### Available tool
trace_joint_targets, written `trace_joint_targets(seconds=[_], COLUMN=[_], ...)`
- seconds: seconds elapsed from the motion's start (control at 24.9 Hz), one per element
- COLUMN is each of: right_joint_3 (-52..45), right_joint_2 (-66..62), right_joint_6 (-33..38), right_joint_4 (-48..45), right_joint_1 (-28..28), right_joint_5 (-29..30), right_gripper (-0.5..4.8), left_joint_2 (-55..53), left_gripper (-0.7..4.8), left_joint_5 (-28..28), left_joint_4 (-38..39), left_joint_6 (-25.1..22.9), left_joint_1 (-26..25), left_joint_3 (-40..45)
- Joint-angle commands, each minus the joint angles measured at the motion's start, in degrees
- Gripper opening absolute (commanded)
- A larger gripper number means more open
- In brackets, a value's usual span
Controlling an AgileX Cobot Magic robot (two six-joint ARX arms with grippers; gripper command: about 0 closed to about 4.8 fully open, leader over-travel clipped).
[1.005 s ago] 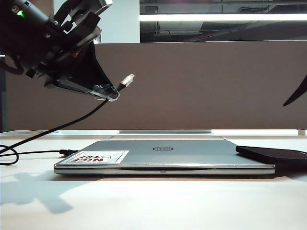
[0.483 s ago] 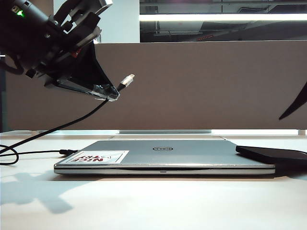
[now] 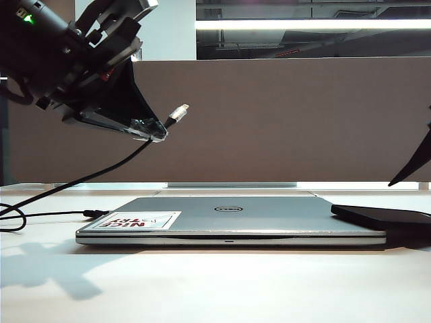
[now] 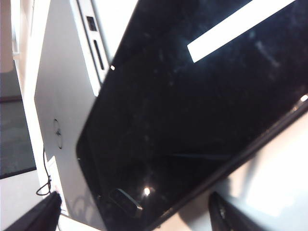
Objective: Pick up the charging cable and the phone, plug the charging cable into the charging port on the phone, and finally place them back on the table.
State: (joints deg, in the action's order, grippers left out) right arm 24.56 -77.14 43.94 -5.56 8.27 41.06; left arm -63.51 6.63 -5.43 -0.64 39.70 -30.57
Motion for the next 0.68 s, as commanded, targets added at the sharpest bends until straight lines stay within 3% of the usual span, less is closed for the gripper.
trace_joint_targets(seconds=[0.04,0.68], right_joint_3=[0.2,0.1], right_joint_2=[-2.3,-5.6], right_joint_6=[0.0,1.1], right_joint_4=[-3.7,-11.0], right_joint_1=[-1.4,-2.5], right_joint_5=[1.1,0.8], right_gripper=[4.17,4.11], left_joint_2=[0.2,0.2], left_gripper=[-0.08,-0.08], left_joint_5=[0.1,0.1], left_joint_4=[-1.1,-1.1], left_joint_6=[-0.5,-0.5], left_joint_1=[0.0,0.0], left_joint_3=[-0.2,-0.2])
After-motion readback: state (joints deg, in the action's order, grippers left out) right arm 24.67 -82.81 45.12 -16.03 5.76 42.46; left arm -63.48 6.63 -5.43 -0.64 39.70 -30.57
